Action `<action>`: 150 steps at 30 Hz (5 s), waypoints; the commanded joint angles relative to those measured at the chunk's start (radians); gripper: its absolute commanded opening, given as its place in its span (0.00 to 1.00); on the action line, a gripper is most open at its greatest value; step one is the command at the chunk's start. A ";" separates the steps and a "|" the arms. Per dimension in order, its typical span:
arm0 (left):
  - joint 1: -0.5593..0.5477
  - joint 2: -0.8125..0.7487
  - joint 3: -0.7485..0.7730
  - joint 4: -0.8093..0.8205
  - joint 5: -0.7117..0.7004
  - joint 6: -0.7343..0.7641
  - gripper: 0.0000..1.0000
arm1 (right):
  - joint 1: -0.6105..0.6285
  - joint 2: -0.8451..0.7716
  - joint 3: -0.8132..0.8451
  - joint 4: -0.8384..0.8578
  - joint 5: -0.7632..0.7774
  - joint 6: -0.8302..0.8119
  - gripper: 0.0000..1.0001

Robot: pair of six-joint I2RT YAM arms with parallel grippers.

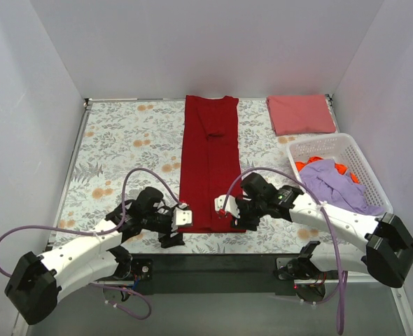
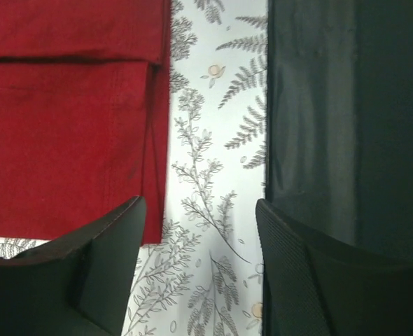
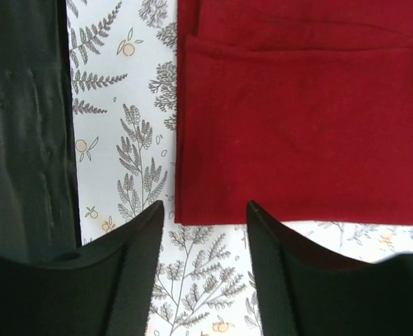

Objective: Fold and stack the t-shirts
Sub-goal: Fold the tshirt

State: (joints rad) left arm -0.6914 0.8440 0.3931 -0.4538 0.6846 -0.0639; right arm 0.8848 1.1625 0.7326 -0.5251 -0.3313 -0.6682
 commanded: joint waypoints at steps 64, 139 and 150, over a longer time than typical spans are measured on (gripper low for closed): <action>-0.056 0.308 -0.102 0.290 -0.201 0.237 0.39 | 0.086 0.264 -0.157 0.241 0.086 0.047 0.35; 0.406 1.156 0.805 0.665 0.032 0.415 0.00 | -0.451 0.901 0.833 0.204 -0.069 -0.392 0.01; 0.415 1.162 0.837 0.701 -0.045 0.355 0.03 | -0.474 0.918 0.949 0.246 -0.032 -0.341 0.01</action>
State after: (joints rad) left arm -0.2871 2.0281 1.1980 0.2146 0.6544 0.2867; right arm 0.4244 2.0865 1.6421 -0.3275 -0.3656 -1.0210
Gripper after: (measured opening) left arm 0.044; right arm 0.031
